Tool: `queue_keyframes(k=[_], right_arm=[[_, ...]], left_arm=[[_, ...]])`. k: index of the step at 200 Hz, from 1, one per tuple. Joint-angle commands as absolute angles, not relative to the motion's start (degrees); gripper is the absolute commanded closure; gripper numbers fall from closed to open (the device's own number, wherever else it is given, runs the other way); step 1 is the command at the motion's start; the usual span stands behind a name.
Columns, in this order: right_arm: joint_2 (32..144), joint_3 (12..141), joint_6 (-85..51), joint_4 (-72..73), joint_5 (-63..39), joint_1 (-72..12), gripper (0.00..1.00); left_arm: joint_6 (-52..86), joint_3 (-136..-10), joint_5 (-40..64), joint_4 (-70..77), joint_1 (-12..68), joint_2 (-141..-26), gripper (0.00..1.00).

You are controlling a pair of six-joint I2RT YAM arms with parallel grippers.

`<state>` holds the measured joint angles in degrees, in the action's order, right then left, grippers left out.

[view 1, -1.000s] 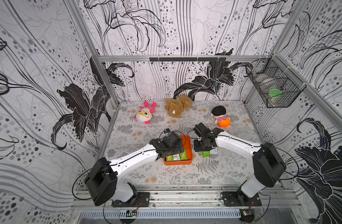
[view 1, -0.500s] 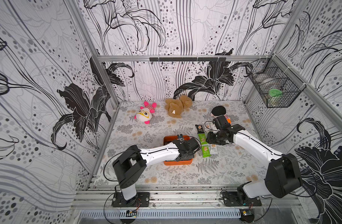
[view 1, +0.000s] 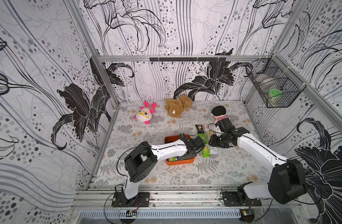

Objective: Take the cookies out of the storage box
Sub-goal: Pick up the cookie from the storage box.

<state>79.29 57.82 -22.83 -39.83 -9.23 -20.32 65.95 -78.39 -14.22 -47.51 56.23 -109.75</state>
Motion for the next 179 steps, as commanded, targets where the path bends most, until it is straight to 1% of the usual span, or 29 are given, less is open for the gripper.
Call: queue_keyframes(k=[1, 31, 76, 107, 179], right_arm=[[79.0, 57.0, -21.4, -41.0, -9.9, -20.0, 0.52], [78.4, 56.6, -21.3, -41.2, -9.4, -20.0, 0.52], [77.4, 54.9, -21.8, -41.0, -8.9, -20.0, 0.52], [76.4, 53.8, -22.5, -40.8, -8.4, -20.0, 0.53], [75.9, 52.5, -23.2, -40.7, -7.2, -20.0, 0.53]], left_arm=[[65.4, -78.2, -15.7, -48.1, 56.1, -110.2, 0.24], [63.6, -79.2, -15.0, -46.5, 55.4, -111.4, 0.28], [59.5, -83.5, -15.4, -49.3, 54.6, -115.3, 0.36], [58.0, -84.4, -15.0, -49.1, 53.2, -116.5, 0.38], [55.0, -87.0, -13.3, -48.0, 51.9, -119.9, 0.38]])
